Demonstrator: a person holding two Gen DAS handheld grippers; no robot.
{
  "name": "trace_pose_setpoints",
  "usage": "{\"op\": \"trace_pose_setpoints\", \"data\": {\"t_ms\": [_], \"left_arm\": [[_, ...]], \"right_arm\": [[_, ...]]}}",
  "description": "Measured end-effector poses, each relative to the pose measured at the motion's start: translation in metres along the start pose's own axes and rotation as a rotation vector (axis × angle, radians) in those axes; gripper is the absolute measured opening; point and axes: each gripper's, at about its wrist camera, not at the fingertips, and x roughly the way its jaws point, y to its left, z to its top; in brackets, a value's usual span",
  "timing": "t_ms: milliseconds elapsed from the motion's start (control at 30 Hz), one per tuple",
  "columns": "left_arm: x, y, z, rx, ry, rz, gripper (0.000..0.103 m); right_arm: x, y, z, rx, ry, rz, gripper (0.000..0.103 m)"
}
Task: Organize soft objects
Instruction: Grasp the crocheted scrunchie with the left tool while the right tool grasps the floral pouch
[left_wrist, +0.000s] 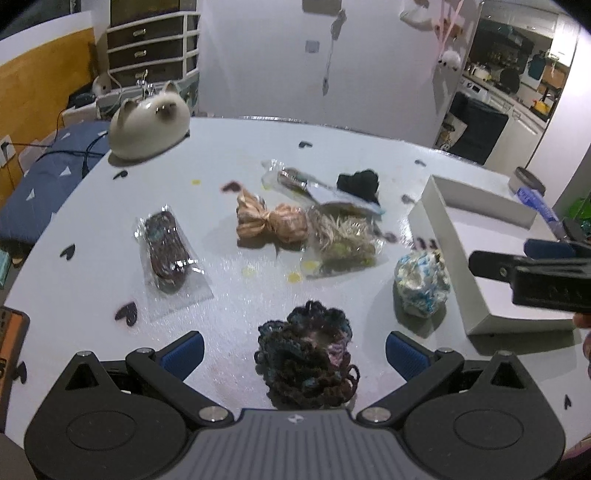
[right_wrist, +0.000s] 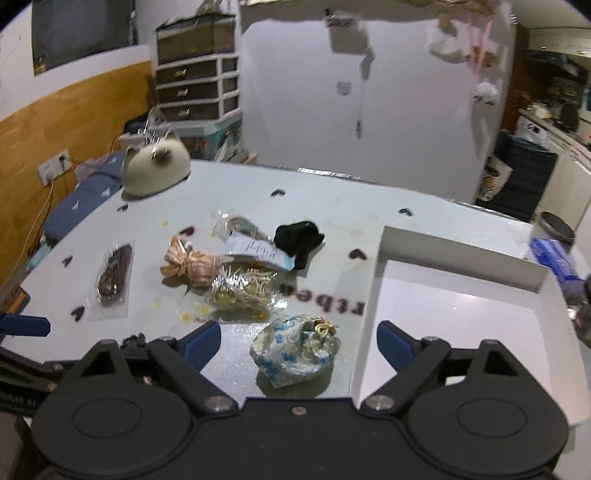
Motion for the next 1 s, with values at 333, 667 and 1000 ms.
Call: {"op": "trace_pose_setpoints", "data": {"t_ms": [333,667,1000], "left_arm": [[0.039,-0.008,-0.006,-0.035,0.072,0.025,0.103],[0.067,-0.003,-0.007,-0.135,0.16,0.024,0.092],[0.085,0.004,-0.009,-0.142,0.241,-0.007,0.059]], "right_arm": [[0.057,-0.001,0.008,-0.098,0.102,0.111,0.087],[0.103,-0.005,0.001,-0.122,0.201,0.15,0.084],[0.118,-0.009,-0.008,-0.123,0.256,0.155,0.072]]}}
